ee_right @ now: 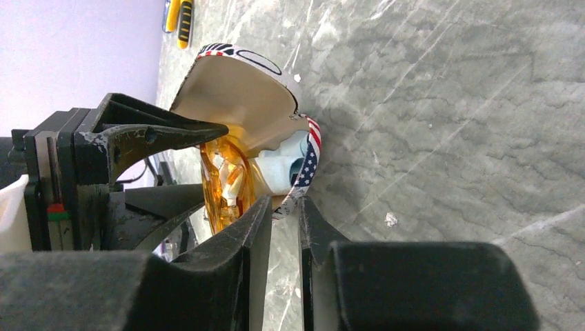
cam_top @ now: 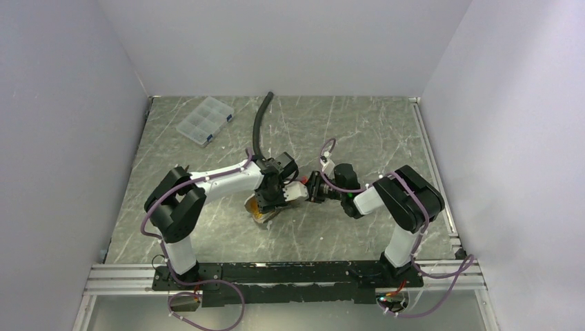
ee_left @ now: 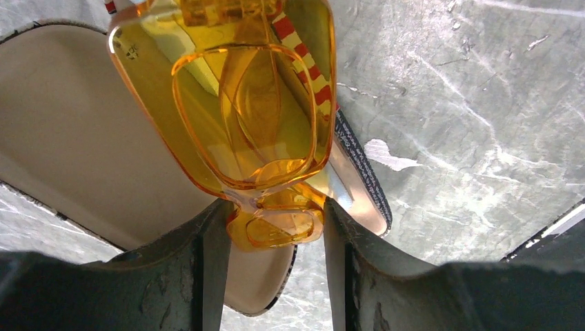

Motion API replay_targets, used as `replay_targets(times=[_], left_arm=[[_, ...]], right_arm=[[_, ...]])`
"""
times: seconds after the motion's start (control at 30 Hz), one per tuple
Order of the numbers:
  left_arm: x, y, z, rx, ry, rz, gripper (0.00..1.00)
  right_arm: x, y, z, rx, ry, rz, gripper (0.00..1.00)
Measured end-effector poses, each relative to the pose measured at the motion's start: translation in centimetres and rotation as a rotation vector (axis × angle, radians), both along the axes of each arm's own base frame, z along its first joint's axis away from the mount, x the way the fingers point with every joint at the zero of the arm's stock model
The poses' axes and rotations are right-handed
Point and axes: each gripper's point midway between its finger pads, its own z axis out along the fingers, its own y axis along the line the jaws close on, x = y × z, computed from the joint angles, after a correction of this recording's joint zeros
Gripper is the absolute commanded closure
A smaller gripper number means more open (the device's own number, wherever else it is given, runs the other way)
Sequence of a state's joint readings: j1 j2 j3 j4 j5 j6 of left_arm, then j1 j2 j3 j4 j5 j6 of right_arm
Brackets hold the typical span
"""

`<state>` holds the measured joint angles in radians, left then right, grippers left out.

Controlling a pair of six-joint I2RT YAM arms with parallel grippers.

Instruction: Organize the sunglasses

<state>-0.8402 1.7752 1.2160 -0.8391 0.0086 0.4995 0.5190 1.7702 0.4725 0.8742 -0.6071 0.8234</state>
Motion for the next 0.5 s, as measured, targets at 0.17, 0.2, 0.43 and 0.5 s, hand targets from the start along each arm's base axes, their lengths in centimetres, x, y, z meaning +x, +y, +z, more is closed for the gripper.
replay_targets(times=[0.17,0.2,0.43,0.5], left_arm=[[-0.1,0.1,0.1,0.002,0.006,0.015,0.97],[-0.2,0.1,0.1,0.004,0.008,0.021,0.97],[-0.1,0.3,0.7,-0.012,0.036,0.085,0.97],[0.0,0.4,0.8,-0.016,0.043,0.103,0.97]], right_arm=[[0.3,0.1,-0.1,-0.002,0.006,-0.021,0.87],[0.2,0.1,-0.2,-0.003,0.002,-0.025,0.88],[-1.0,0.0,-1.3,0.015,-0.027,-0.075,0.94],[-1.3,-0.1,-1.5,0.032,-0.032,-0.092,0.99]])
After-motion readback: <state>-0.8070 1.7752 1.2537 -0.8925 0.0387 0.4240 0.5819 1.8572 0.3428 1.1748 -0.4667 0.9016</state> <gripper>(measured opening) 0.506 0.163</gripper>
